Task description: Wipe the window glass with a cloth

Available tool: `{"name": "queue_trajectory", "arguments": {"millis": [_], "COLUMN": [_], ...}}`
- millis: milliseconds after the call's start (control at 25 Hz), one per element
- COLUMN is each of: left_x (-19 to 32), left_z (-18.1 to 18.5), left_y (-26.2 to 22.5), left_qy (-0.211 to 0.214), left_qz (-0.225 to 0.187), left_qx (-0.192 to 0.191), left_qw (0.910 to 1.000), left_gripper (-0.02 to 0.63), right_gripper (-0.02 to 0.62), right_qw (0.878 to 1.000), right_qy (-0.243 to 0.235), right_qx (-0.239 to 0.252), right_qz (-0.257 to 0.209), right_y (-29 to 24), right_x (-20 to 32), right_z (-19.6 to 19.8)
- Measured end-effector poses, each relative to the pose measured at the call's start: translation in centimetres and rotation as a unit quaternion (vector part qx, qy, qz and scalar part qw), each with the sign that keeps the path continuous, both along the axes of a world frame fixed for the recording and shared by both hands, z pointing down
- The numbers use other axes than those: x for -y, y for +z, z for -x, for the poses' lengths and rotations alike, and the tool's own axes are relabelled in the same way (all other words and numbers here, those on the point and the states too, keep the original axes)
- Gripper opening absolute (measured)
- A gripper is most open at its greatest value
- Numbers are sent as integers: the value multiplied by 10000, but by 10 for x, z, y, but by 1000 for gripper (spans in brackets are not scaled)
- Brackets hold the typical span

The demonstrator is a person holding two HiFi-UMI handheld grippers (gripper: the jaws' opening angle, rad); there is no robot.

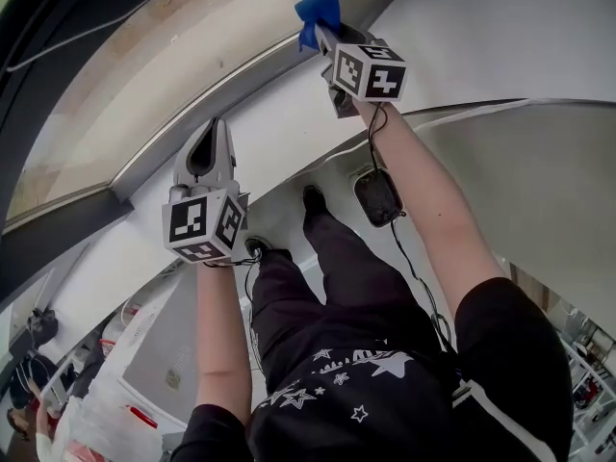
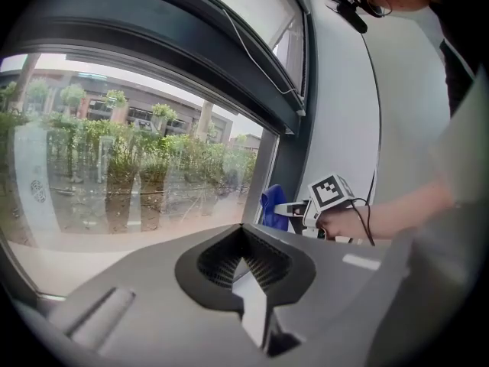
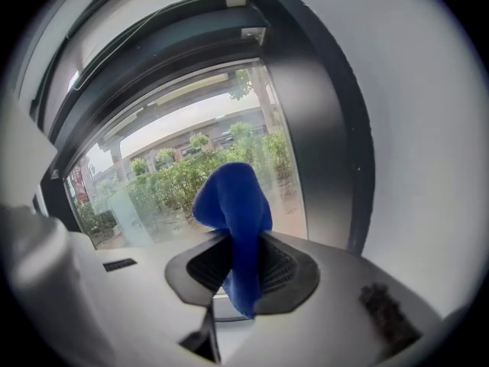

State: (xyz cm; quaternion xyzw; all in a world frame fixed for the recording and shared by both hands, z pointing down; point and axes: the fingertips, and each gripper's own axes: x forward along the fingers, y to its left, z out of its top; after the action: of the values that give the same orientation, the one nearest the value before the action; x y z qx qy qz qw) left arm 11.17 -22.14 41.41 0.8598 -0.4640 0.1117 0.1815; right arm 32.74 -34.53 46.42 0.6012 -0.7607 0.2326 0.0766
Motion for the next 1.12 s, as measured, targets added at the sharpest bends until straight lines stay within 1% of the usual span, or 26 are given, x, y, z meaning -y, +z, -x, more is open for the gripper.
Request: {"name": "queue_trajectory", "arguments": {"millis": [80,200,280,360,440,560,640,800,920,1040,1120], "left_x": [-11,-28,-42,-59,-76,-100,-112,-126,-128,-132,-132], "left_z": [25,80,119,163,210,275,311,370,412,440,452], "left_y": [0,4,7,14,24,40,47,60,65,70,75], "left_qy": [-102,-275,-441,-725,-1057,-1484,-1730,-2086,-2373,-2569,-2627], "left_qz": [-25,-11,41,102,185,331,383,420,397,424,434], "left_qx": [38,136,170,240,294,334,346,411,458,466,463], "left_qw": [9999,9995,9989,9970,9938,9878,9836,9762,9695,9644,9628], "left_gripper": [9,9,9,9,9,9,9,9,9,9,9], "right_gripper": [75,74,74,75,74,75,75,75,74,74,74], "right_qw": [9999,9997,9990,9971,9932,9839,9767,9614,9528,9473,9425], "right_qy": [-96,-182,-338,-668,-1095,-1716,-2066,-2684,-2981,-3131,-3260], "right_qx": [-1,92,137,166,151,-16,-152,-301,-371,-517,-603], "right_qz": [45,168,266,328,367,496,559,520,440,449,419], "right_y": [3,14,21,28,36,54,65,78,87,102,111], "right_x": [-11,-30,-43,-53,-65,-82,-89,-102,-104,-110,-112], "right_z": [27,81,123,176,235,319,369,455,516,561,587]}}
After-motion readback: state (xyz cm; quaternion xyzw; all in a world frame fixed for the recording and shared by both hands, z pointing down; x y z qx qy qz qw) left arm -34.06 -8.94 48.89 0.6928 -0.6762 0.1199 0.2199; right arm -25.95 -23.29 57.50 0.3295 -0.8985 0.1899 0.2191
